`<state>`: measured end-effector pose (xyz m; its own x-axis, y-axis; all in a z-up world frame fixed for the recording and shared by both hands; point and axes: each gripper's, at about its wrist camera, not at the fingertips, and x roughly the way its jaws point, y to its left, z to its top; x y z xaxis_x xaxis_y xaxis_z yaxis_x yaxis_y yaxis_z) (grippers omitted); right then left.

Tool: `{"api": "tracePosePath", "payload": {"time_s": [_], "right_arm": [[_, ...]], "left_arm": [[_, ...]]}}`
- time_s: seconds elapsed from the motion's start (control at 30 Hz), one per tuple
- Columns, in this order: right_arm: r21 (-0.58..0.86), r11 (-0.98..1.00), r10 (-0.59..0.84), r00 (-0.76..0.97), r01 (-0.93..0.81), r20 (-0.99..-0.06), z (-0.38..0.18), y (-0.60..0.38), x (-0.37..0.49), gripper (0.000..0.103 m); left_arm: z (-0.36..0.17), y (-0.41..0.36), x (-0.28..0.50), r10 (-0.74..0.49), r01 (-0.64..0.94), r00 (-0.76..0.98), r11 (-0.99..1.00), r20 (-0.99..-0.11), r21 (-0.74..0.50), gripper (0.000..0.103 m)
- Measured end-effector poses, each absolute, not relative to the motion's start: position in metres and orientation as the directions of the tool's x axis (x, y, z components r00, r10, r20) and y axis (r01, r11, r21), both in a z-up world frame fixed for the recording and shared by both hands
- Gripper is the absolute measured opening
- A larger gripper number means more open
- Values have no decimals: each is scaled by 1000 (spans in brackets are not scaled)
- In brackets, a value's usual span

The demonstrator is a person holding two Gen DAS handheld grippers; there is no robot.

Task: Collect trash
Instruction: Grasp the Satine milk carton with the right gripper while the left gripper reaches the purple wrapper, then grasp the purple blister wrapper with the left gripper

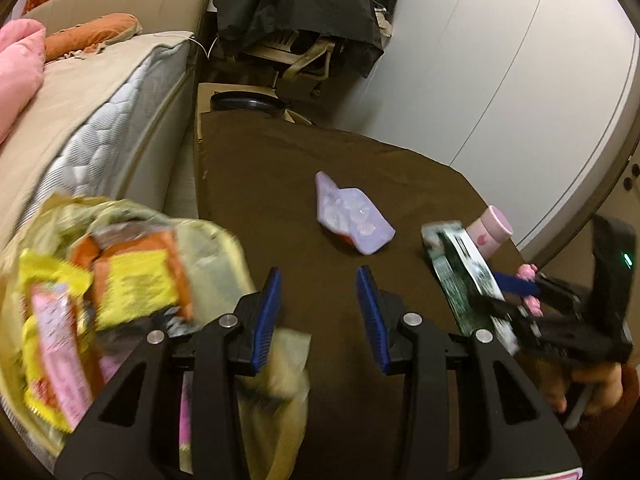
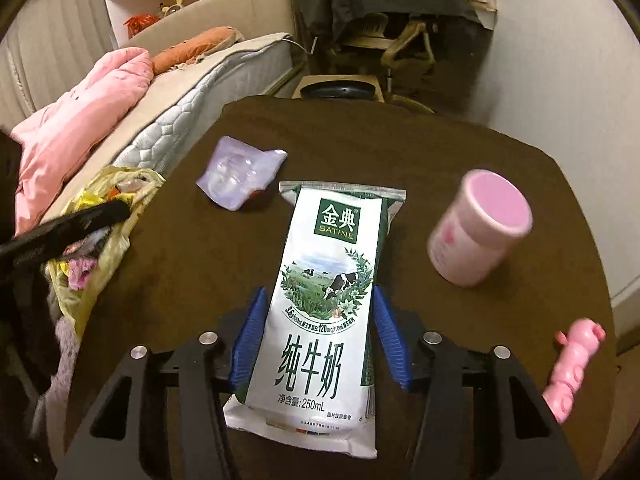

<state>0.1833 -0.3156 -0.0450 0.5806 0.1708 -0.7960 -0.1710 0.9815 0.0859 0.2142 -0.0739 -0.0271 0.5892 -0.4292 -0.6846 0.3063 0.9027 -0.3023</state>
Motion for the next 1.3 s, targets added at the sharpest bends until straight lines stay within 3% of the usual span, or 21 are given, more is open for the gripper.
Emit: {"api": "tracePosePath", "payload": {"time_s": [0.37,0.67,0.73,0.77,0.83,1.3], "right_arm": [[81,983,163,582,-163,-797,-59,-330,167,50],[91,987,151,604,-129,-782,-63,-341,157,50],[81,989,138,606,-121,-784,-63,-342,157,50],[75,990,131,606,-117,-785,-63,-341,156,50],[72,990,129,605,-118,-786,-63,-342,155,50],[119,983,179,594,-140,-784,-46,-342,163,50]], "left_arm": [[-40,-119,245,-414,311,555,908,-721,-282,37],[-50,-128,275,-346,187,553,938,-757,-292,37],[-50,-129,279,-339,170,556,940,-759,-296,30],[-52,-131,281,-335,171,549,942,-765,-290,15],[-54,-133,280,-334,181,542,943,-772,-281,5],[-27,-128,215,-333,307,584,935,-740,-179,1]]}}
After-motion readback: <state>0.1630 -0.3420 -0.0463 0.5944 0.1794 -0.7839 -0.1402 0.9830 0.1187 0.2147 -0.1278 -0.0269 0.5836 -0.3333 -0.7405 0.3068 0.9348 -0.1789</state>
